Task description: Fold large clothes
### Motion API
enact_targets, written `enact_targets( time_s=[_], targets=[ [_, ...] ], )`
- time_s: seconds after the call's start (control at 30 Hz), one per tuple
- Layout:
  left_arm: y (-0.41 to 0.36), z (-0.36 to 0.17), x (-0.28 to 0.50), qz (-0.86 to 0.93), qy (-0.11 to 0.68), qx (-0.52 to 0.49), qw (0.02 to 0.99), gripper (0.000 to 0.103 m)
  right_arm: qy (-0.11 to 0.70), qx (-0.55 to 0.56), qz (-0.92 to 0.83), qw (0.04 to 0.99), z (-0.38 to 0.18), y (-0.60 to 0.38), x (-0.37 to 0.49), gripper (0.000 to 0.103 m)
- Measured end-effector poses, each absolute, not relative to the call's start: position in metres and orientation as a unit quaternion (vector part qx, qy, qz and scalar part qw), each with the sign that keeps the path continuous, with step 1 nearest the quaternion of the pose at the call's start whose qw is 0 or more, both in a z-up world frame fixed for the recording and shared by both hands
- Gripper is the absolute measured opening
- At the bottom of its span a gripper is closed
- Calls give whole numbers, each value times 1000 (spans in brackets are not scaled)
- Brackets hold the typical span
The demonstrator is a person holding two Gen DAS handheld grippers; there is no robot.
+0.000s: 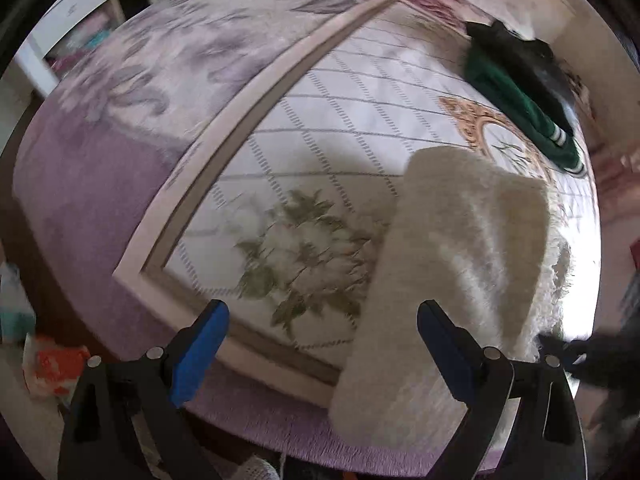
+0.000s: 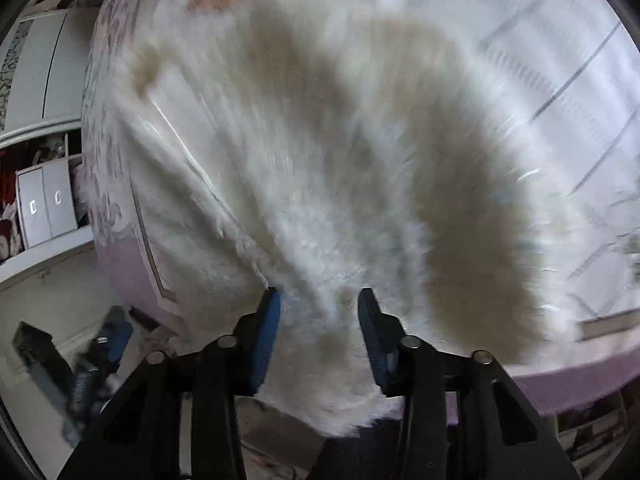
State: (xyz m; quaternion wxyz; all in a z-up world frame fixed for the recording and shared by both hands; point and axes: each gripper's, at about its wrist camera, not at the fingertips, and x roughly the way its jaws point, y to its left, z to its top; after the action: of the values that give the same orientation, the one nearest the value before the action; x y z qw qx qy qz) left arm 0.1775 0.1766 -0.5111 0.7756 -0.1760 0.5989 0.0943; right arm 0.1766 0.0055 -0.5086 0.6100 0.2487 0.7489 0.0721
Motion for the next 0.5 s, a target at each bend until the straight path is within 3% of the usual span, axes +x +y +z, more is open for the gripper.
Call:
enact_targets(
  time_s=[0.07, 0.1, 0.23, 0.27, 0.3, 0.33, 0.5],
  targets=[
    [172, -517, 190, 84, 598, -167, 780, 96, 720, 226, 69, 652, -481, 10, 198, 77],
    [169, -519, 196, 78, 598, -163, 781, 96, 707, 221, 74, 667, -473, 13, 206, 81],
    [164, -529, 217, 63, 599, -149, 784, 96, 677, 171, 111, 708, -467, 50, 264, 82],
    [164, -531, 221, 61, 599, -148, 785, 96, 682, 156, 124, 703, -477, 63, 276, 80],
    [163, -533, 225, 56, 599, -148, 785, 96, 689, 149, 129, 697, -493, 72, 289, 68],
    [163, -536, 228, 49, 601, -148, 784, 96, 695, 157, 134, 689, -502, 74, 292, 16],
    [153, -554, 232, 30, 614, -138, 777, 96, 661, 142, 85, 732, -485, 46, 284, 16]
  ],
)
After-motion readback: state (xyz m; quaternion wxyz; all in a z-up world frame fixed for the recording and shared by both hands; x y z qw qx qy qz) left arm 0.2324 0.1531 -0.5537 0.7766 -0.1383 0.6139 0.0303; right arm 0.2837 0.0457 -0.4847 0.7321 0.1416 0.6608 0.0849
